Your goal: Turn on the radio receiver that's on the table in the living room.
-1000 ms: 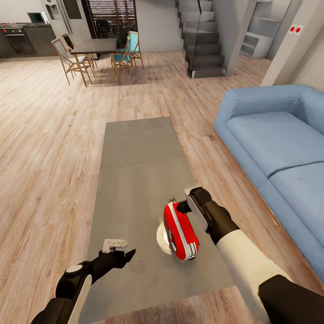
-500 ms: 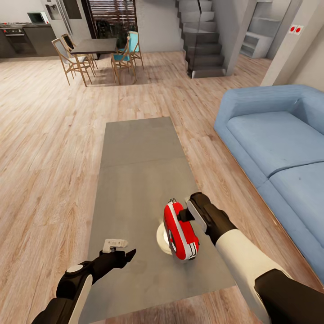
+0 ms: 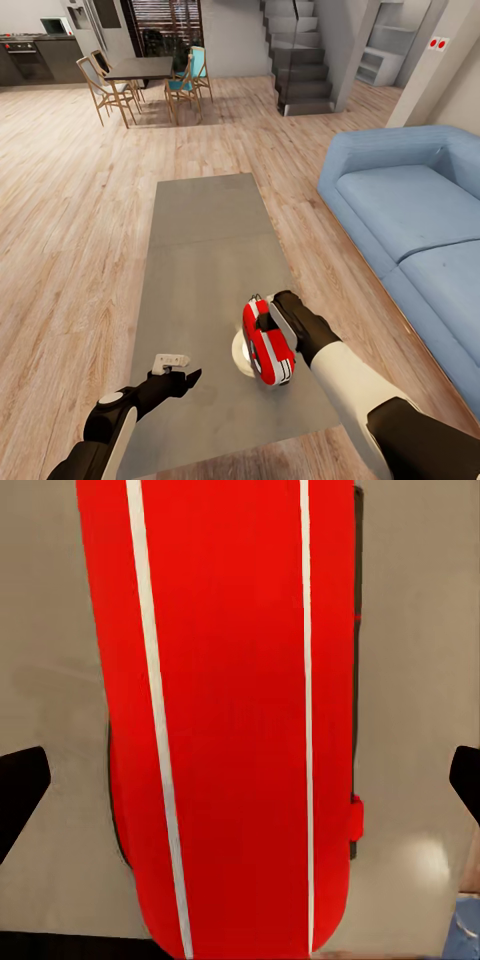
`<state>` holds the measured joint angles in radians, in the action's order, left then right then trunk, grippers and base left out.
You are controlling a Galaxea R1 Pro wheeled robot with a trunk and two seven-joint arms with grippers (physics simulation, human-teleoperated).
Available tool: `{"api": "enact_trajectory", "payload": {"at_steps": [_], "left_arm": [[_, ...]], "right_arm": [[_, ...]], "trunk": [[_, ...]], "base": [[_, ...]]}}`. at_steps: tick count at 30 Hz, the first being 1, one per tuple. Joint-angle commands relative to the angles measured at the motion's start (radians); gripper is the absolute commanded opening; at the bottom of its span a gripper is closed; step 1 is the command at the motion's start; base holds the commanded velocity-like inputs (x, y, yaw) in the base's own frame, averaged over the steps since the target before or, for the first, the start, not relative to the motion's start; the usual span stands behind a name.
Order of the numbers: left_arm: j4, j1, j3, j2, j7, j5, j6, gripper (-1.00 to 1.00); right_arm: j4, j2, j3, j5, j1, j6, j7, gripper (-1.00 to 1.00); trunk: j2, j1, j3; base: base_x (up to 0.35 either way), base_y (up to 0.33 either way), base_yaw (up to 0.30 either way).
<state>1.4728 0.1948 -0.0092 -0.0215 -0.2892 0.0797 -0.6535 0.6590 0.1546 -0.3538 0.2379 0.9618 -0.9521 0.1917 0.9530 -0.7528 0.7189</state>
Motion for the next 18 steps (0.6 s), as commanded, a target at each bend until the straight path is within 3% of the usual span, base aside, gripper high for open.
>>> {"api": "enact_trajectory", "payload": {"at_steps": [1, 7, 18], "left_arm": [[0.000, 0.000, 0.000, 0.000, 0.000, 0.000, 0.000, 1.00], [0.000, 0.000, 0.000, 0.000, -0.001, 0.000, 0.000, 1.00], [0.000, 0.000, 0.000, 0.000, 0.000, 0.000, 0.000, 1.00]], "right_arm": [[-0.016, 0.005, 0.000, -0.001, 0.000, 0.013, 0.000, 1.00], [-0.091, 0.019, -0.001, -0.003, 0.000, 0.086, -0.002, 1.00], [-0.115, 0.009, -0.004, -0.004, 0.000, 0.117, -0.023, 1.00]], "trunk": [[0.000, 0.000, 0.000], [0.000, 0.000, 0.000], [0.000, 0.000, 0.000]], "base": [[0.000, 0.000, 0.000], [0.000, 0.000, 0.000], [0.000, 0.000, 0.000]]}}
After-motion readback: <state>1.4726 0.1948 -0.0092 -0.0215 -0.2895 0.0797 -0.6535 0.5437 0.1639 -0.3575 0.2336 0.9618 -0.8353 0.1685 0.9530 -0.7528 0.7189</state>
